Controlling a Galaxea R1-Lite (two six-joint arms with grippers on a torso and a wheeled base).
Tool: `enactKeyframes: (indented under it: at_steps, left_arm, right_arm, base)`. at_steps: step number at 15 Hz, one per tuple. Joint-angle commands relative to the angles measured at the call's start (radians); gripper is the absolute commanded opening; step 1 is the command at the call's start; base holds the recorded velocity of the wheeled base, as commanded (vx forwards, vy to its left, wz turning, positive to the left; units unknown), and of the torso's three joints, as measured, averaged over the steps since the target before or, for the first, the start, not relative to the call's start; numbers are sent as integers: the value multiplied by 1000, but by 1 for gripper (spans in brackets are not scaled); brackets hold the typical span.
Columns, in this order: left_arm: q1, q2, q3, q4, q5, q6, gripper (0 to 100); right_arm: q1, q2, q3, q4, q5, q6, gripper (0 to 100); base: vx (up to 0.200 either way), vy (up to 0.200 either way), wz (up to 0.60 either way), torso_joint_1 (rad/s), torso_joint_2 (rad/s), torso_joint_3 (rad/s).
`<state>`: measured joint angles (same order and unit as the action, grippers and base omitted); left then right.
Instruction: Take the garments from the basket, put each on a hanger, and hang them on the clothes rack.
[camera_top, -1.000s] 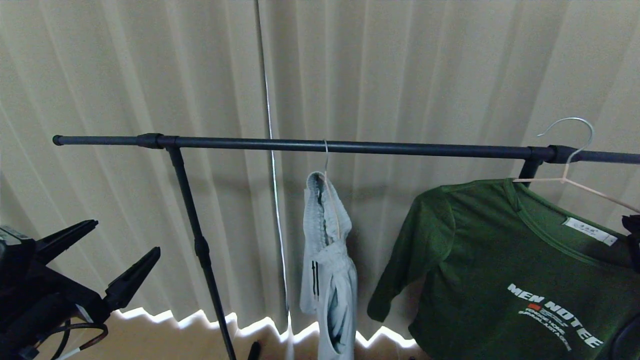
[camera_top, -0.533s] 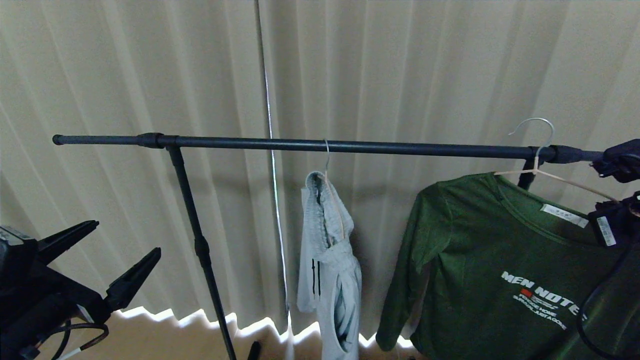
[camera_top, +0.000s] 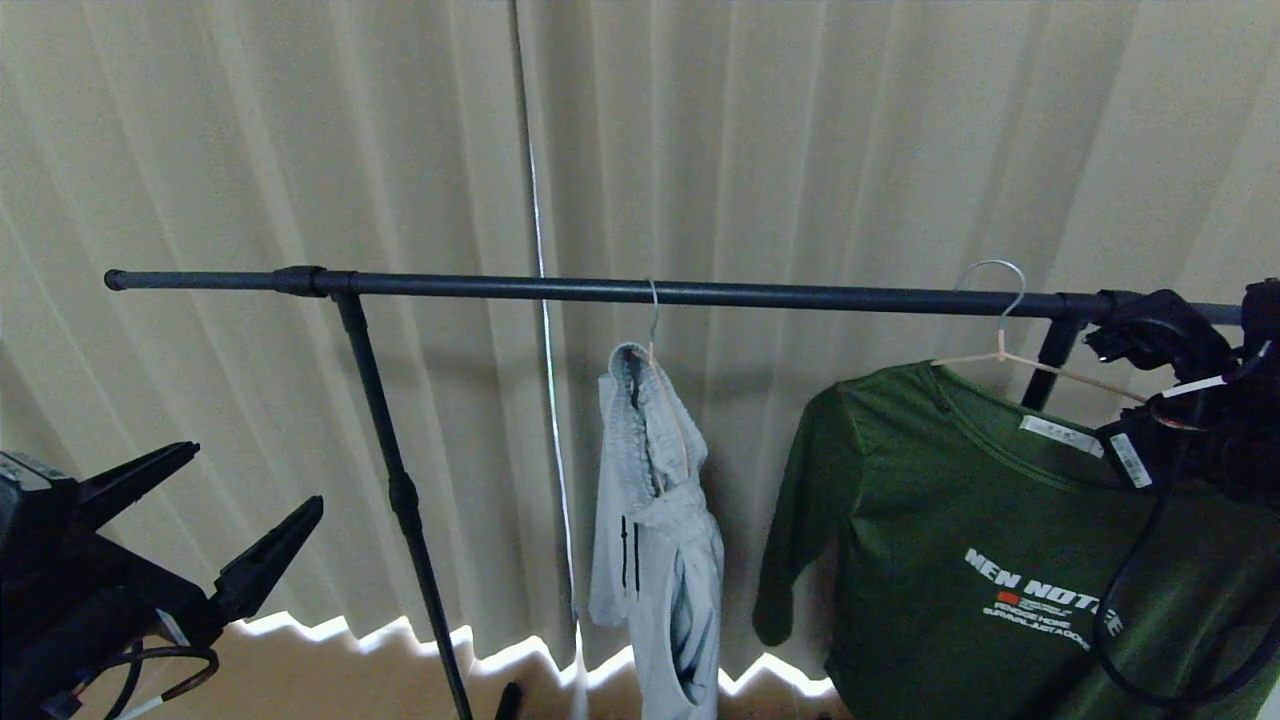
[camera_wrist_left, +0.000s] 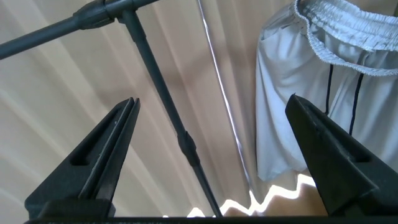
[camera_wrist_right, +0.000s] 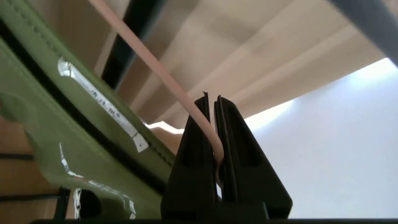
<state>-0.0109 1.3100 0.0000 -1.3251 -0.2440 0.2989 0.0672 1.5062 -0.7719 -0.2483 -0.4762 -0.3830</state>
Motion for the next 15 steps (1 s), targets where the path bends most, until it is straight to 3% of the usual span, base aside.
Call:
enactKeyframes:
  at_steps: [1, 5, 10, 15]
  left_arm:
    - [-1, 3, 0, 0, 0, 0, 100]
    - [-1, 5, 0, 1, -1, 0, 100]
    - [-18, 3, 0, 1, -1, 5, 100]
    - [-21, 3, 0, 1, -1, 12, 100]
  right_arm:
    - [22, 19, -1, 0, -2, -1, 0]
    - [68, 31, -3, 0, -10, -1, 0]
    - [200, 32, 6, 1, -16, -1, 0]
    - [215, 43, 10, 1, -16, -1, 0]
  base:
    - [0, 0, 0, 0, 0, 0]
    - [0, 0, 0, 0, 0, 0]
    - [0, 0, 0, 0, 0, 0]
    - [0, 0, 0, 0, 0, 0]
